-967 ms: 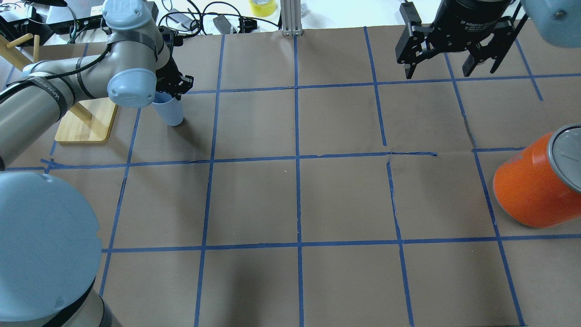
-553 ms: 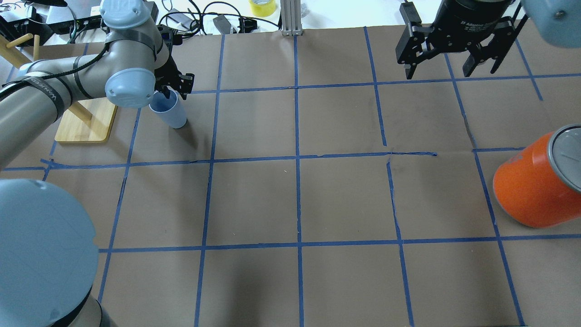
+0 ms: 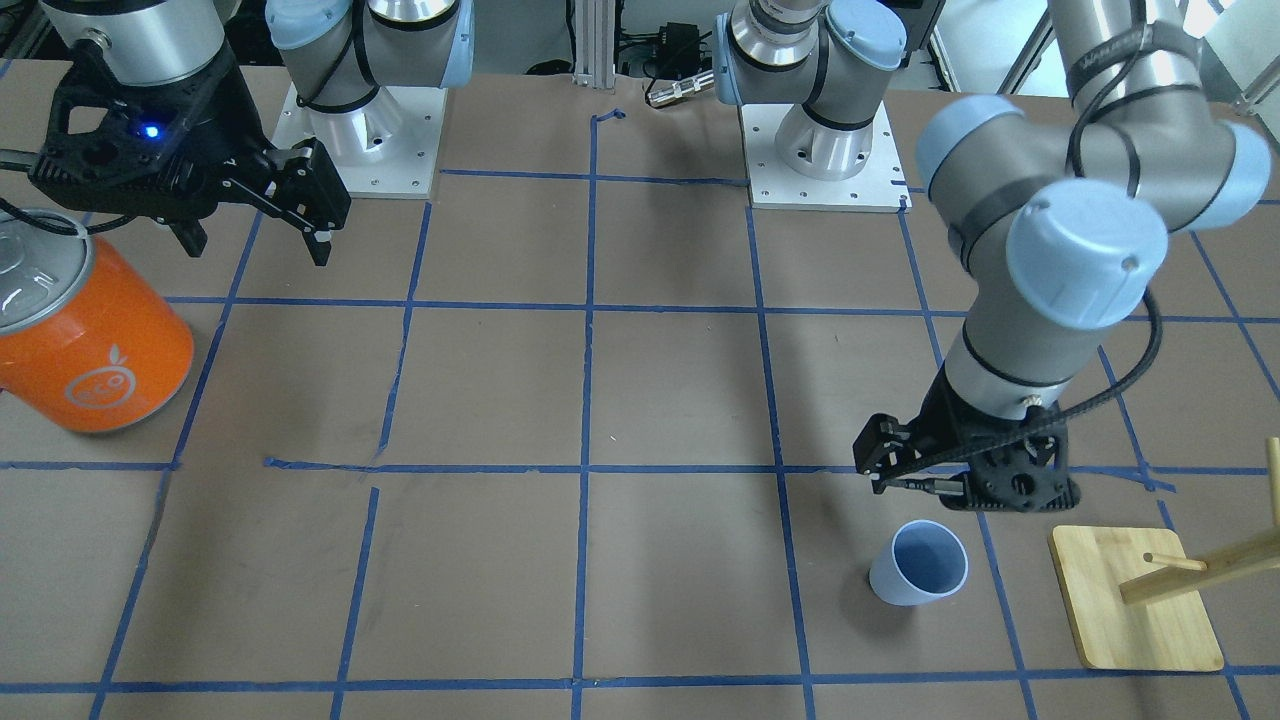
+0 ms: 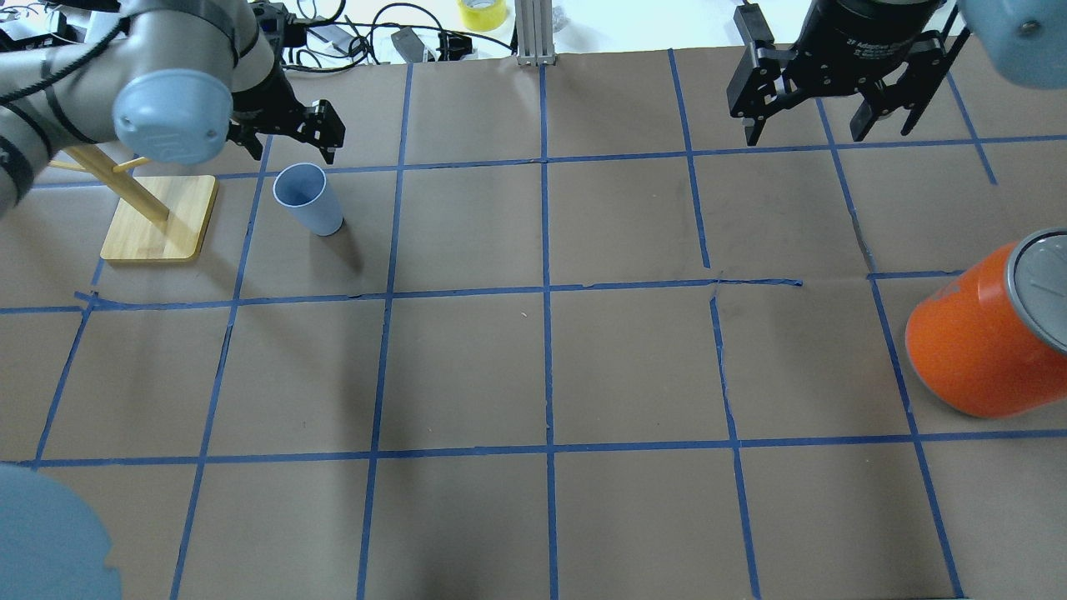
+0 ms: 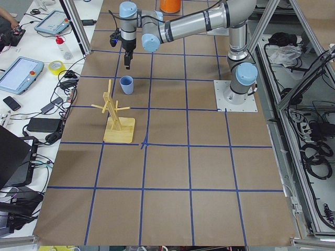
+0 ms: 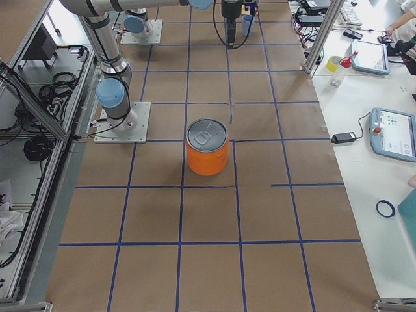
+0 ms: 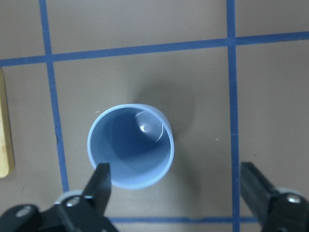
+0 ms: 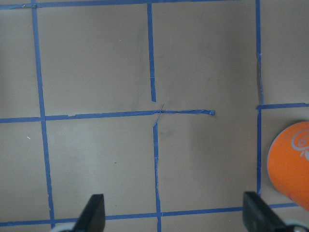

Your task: Flip cup

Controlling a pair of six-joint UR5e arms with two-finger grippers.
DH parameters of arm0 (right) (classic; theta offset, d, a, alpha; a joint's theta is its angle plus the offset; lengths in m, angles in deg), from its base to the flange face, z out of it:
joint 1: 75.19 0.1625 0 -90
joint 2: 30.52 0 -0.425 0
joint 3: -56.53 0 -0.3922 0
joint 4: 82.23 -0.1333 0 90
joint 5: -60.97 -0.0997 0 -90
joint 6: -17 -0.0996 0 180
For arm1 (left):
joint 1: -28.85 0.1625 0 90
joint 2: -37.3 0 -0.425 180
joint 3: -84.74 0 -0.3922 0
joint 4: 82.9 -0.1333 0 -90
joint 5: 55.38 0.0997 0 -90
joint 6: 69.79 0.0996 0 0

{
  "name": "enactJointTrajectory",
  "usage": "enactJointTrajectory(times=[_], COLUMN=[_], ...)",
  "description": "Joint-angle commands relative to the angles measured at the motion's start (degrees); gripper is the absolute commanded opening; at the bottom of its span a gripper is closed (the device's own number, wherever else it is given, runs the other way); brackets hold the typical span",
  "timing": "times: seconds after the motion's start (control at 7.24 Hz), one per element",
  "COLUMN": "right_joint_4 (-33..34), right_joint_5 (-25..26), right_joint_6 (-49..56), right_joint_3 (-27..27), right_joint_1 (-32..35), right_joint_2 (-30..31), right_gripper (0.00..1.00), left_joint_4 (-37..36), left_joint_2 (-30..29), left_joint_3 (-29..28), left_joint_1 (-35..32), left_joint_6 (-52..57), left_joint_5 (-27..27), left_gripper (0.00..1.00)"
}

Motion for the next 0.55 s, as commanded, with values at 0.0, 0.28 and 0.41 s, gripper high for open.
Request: enactJointTrajectory(times=[0.0, 0.28, 0.41], right_joint_4=[0.0, 0.0, 0.1], right_joint_5=[0.0, 0.0, 0.0], right_joint_6=[0.0, 0.0, 0.0], right_joint_3=[0.0, 0.0, -0.1], right_joint_1=[0.0, 0.0, 0.0], right_joint_2=[0.0, 0.0, 0.0], right_gripper=[1.0, 1.0, 1.0], left_joint_4=[14.7, 20.0, 20.0], left_joint_2=[7.9, 15.2, 16.3], left_joint_3=[-3.4, -0.7, 1.3], left_joint_1=[-0.4, -0.8, -1.0], left_joint_6=[-2.8, -3.1, -3.4], left_joint_5=[-3.3, -5.2, -6.9], left_gripper=[1.0, 1.0, 1.0])
